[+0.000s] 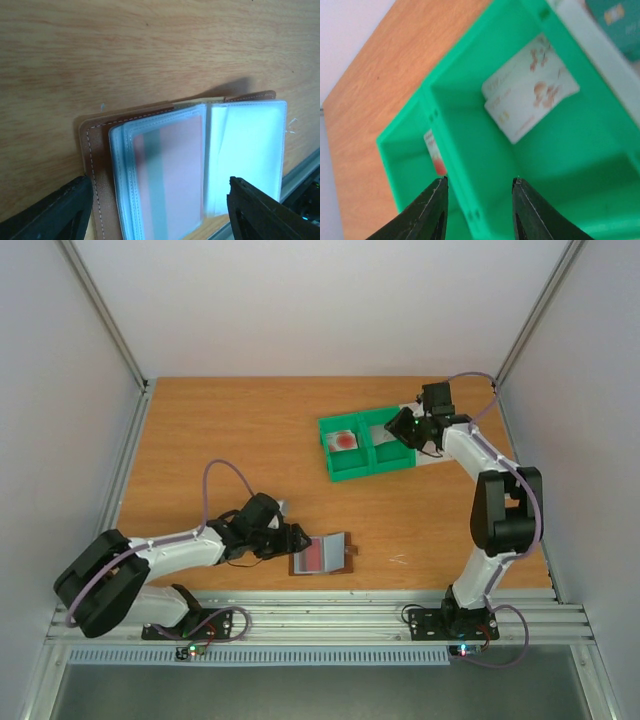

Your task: Take the credit cards out of the card holder

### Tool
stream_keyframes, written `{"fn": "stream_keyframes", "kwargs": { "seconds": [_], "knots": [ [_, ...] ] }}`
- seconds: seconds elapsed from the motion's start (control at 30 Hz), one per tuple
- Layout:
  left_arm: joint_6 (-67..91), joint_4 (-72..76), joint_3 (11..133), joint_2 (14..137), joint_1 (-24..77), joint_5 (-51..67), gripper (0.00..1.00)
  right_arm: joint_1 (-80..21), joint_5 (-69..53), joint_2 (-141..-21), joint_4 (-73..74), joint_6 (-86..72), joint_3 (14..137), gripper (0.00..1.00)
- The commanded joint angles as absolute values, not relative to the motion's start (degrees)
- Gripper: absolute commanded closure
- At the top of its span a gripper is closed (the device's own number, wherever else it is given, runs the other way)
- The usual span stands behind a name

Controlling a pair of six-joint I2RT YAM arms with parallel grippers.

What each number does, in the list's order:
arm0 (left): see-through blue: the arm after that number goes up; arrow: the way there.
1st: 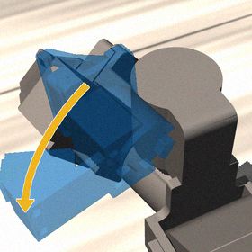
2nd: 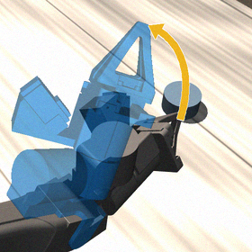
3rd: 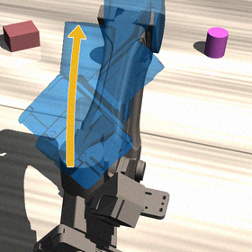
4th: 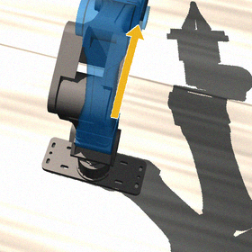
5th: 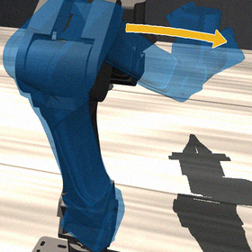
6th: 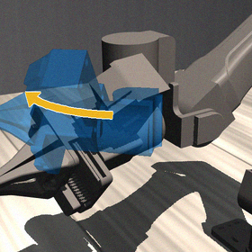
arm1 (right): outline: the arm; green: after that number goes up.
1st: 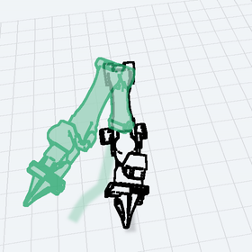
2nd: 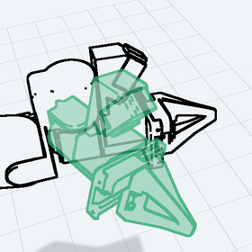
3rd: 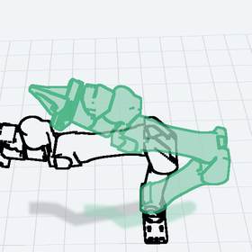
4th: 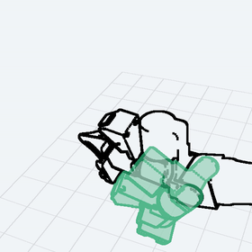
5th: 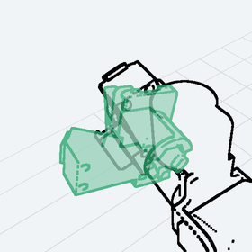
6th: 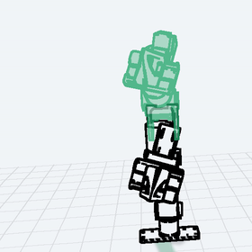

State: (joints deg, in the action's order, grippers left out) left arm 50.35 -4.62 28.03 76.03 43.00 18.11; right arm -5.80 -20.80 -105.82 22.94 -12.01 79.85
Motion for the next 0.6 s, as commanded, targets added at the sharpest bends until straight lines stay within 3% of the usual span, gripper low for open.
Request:
{"fn": "stream_keyframes", "kwargs": {
  "seconds": [0.0,0.2,0.57],
  "knots": [
    [52.52,2.13,25.47,73.88,42.98,20.65,0.27,-7.83,-25.5,-99.25,21.43,-15.39,72.99,0.64],
    [55.5,9.48,22.66,73.29,43.27,23.59,0.3,-10.4,-28.64,-91.08,21.22,-18.14,64.32,0.65],
    [53.89,5.08,21.89,69.24,43.45,22.36,0.31,-21.5,-30.18,-83.44,25.18,-19.57,57.45,0.65]
  ]
}}
